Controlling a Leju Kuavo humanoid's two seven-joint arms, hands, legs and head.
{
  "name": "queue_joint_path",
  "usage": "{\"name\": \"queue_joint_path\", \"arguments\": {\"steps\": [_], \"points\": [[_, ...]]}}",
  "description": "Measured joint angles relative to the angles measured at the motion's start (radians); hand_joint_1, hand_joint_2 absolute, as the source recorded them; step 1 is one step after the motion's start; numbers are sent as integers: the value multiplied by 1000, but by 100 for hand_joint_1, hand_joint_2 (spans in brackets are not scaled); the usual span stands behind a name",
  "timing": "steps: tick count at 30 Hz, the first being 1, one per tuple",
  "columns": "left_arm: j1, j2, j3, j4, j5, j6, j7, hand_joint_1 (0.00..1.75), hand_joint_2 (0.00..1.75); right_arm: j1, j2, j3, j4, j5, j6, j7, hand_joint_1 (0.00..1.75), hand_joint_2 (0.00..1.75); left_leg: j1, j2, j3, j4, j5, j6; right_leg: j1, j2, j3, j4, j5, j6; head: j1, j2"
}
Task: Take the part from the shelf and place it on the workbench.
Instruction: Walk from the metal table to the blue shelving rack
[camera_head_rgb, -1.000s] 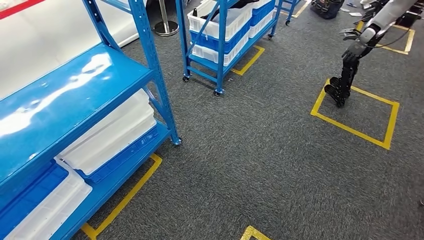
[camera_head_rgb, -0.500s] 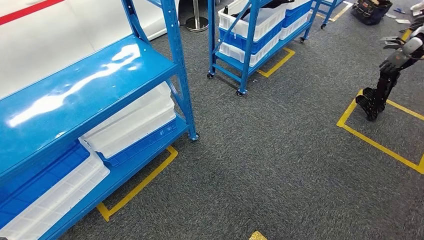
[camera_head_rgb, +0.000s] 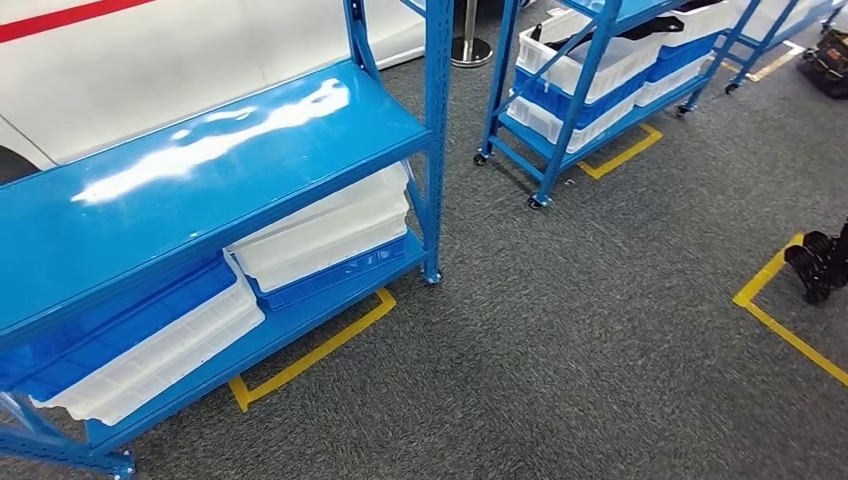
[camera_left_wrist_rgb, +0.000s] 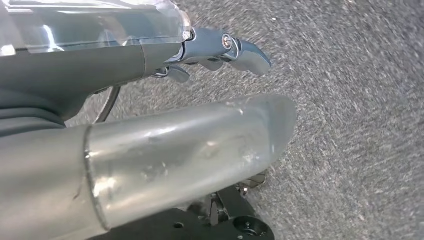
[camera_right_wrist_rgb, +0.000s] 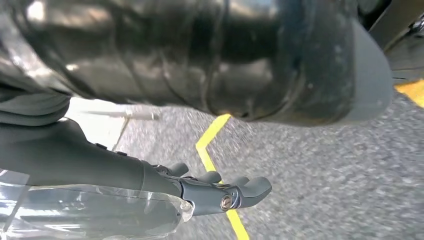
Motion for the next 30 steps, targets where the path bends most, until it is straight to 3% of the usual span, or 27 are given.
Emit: {"name": "queue_joint_path", "arguments": {"steps": [2,3,5,7,9,11,12,13,14,16,18,20,22,24,26,27,28,30], "points": [[-1,0,0,0,0,0,0,0,0,0,0,0,0,0,0,0,0,0,-1,-20,-7,9,-5,-13,0,30,27,-69,23,-6,0,0],[0,0,0,0,0,0,0,0,0,-1,0,0,0,0,0,0,0,0,0,-28,-12,9,-5,-19,3,32,27,-70,20,-10,0,0],[2,0,0,0,0,0,0,0,0,-5,0,0,0,0,0,0,0,0,3,-33,-16,11,-5,-31,4,12,29,-76,24,-24,0,0],[2,1,0,0,0,0,1,0,0,-4,-1,0,0,0,0,0,0,0,3,8,-37,54,-35,-40,1,-12,33,-85,28,-40,-1,0],[-1,1,0,0,0,0,1,0,0,0,-1,0,0,0,0,0,0,0,3,58,-94,173,-101,-46,3,-40,34,-88,27,-49,-2,0],[-1,0,0,0,0,0,1,0,0,3,-1,0,0,0,0,0,0,0,4,71,-149,286,-143,-52,7,-68,33,-87,25,-51,-2,0],[0,0,0,0,0,0,1,0,0,2,-1,0,0,0,0,0,0,0,4,74,-153,297,-136,-53,8,-81,35,-87,23,-51,-2,0],[1,0,0,0,0,0,1,0,0,2,-1,0,0,0,0,0,0,0,3,78,-136,264,-110,-51,9,-93,37,-87,21,-51,-2,0],[2,0,0,0,0,0,1,0,0,1,-1,0,0,0,0,0,0,0,2,90,-100,197,-73,-46,10,-104,41,-87,19,-49,-2,0],[0,1,0,-1,0,0,1,0,0,1,-1,0,0,0,0,0,0,0,-6,131,-30,59,-19,-31,13,-125,49,-87,13,-42,-2,0],[-2,2,0,-1,0,0,0,0,0,-1,0,0,0,0,0,0,0,0,-14,149,-9,10,-9,-20,16,-142,54,-88,9,-32,-2,0],[1,2,0,-2,0,0,0,0,0,-6,0,0,0,0,0,0,0,0,-12,127,-10,3,-4,-10,16,-154,61,-91,7,-21,-2,0],[3,1,0,-2,0,0,0,0,0,-7,0,0,0,0,0,0,0,0,-5,106,-3,-11,5,1,14,-120,55,-63,-19,-12,-1,0],[1,0,0,-2,0,0,0,0,0,-4,0,0,0,0,0,0,0,0,-2,86,-1,-17,11,9,11,-62,7,41,-81,-8,0,0],[-1,0,0,-2,0,0,0,0,0,-1,0,-1,0,0,0,0,0,0,-3,61,-4,-15,12,12,10,-41,-54,160,-126,-5,0,0],[-1,0,0,-2,0,0,0,0,0,-1,0,-1,0,0,0,0,0,0,-3,48,-4,-13,11,12,10,-39,-68,181,-122,-4,0,0],[0,0,0,-2,0,0,0,0,0,-1,0,-1,0,0,0,0,0,0,-3,33,-3,-10,10,11,9,-37,-62,161,-95,-5,0,0],[1,0,0,-2,0,0,0,0,0,0,0,-1,0,0,0,0,0,0,-2,5,-3,-2,5,6,6,-10,-12,39,-17,-8,0,0]]}}
